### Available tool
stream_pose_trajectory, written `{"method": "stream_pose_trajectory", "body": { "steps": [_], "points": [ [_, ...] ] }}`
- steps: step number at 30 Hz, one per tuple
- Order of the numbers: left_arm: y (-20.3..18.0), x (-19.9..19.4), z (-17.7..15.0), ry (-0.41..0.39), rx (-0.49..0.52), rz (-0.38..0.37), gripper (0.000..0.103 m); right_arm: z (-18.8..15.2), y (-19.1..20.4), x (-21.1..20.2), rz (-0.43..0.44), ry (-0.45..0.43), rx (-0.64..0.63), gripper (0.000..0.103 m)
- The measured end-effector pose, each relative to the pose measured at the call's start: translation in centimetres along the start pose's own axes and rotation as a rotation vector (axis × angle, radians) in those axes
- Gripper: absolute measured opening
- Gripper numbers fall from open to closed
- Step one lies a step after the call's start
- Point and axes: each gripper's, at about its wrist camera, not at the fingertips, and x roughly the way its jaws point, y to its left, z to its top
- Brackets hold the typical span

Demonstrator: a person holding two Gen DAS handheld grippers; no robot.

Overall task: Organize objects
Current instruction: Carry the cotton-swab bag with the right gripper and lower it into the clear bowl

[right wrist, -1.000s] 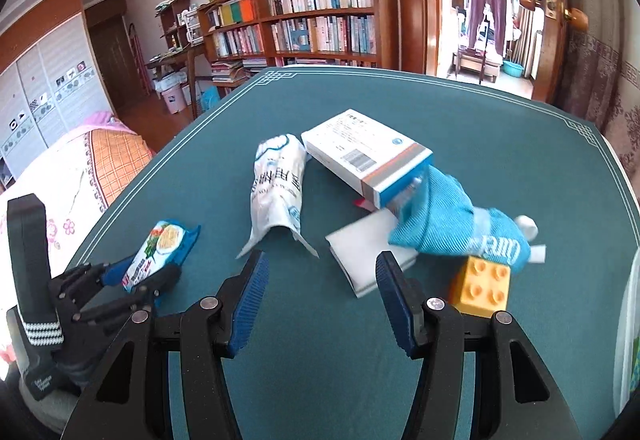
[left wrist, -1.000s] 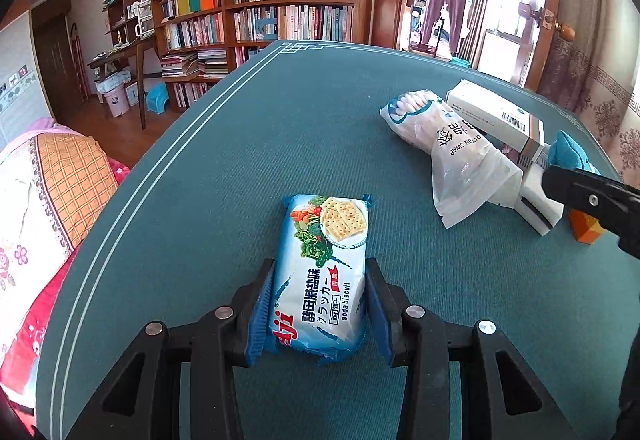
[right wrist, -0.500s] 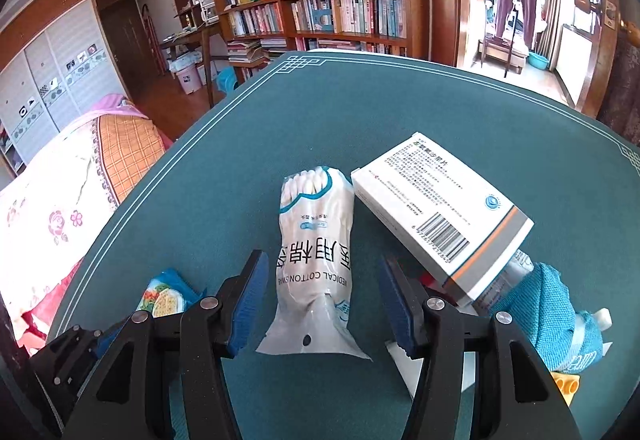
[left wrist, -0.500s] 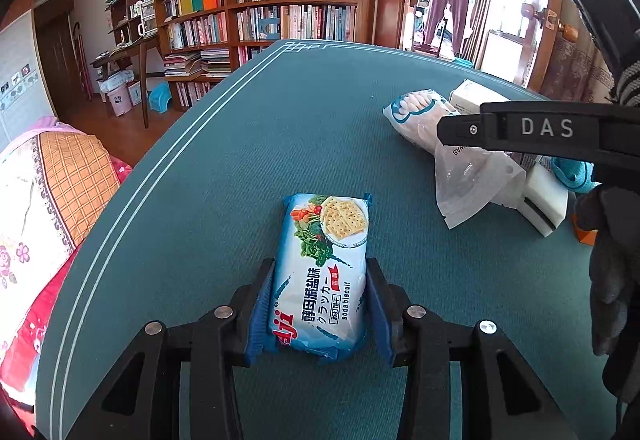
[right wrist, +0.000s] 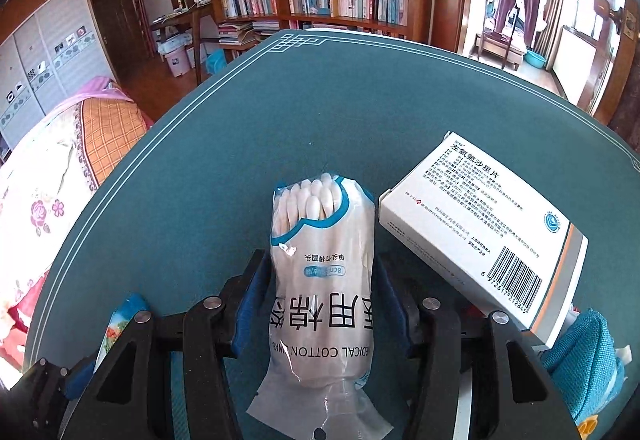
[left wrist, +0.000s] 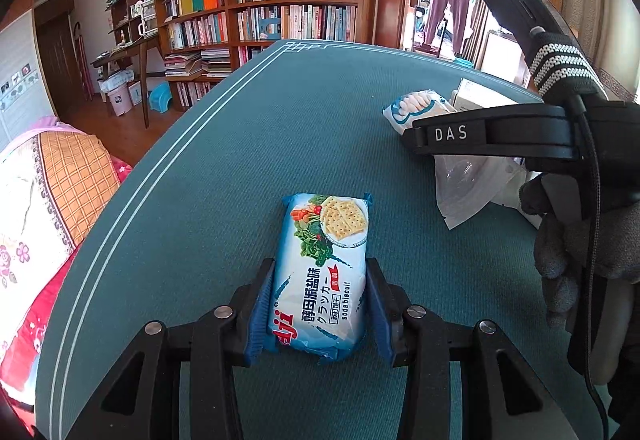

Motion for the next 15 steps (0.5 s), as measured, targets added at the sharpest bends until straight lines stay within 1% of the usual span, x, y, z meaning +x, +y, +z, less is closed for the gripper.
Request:
{"method": "stream_pose_trajectory", "body": {
  "steps": [7,12,15],
  "points": [
    [0.1,0.0,-0.2,0.0,-0.005,-0.008,0.046,-1.4,0.7,-1.4,0.031,-0.002,-0.02,0.045],
    [0.1,0.1,-0.1,0.0,-0.007,-0.011,0.046,-3.3,1.4,-3.8,0.066,-0.032,-0.017,0.045],
    [0.2,0.1,-0.1,-0.001,-0.011,-0.015,0.046,-4.6,1.7,-5.5,0.07,-0.056,-0.013,0.045]
  ]
}}
